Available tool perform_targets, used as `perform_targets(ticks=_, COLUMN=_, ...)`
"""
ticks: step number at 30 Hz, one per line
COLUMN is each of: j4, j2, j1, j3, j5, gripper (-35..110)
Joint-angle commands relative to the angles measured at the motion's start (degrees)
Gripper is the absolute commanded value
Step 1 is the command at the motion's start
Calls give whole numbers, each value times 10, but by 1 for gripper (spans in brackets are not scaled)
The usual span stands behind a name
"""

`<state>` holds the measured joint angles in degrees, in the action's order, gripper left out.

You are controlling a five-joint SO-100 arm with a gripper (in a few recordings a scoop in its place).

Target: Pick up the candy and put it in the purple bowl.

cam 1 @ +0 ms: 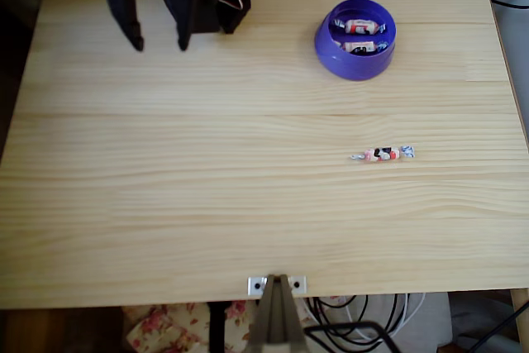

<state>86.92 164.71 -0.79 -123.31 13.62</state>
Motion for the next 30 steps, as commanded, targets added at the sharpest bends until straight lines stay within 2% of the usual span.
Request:
perform_targets(ticks=1, j4=40, j2=-9, j1=-35, j3=81, j5=30, gripper=20)
perform_targets(ticks=8, j4=85, j2=-16, j1=-108, j3=121, j5=78, gripper=19)
perform_targets(ticks=16, j4=160, j2=-194, j1=-196, j3=293, j5=76, gripper=19)
perform_targets(ticks=23, j4=88, j2=-200, j1=-281, j3=293, j5=61, gripper=19)
perform_targets(ticks=30, j4=90, j2=-227, j1=-342, j3=316, j5=54, gripper=19)
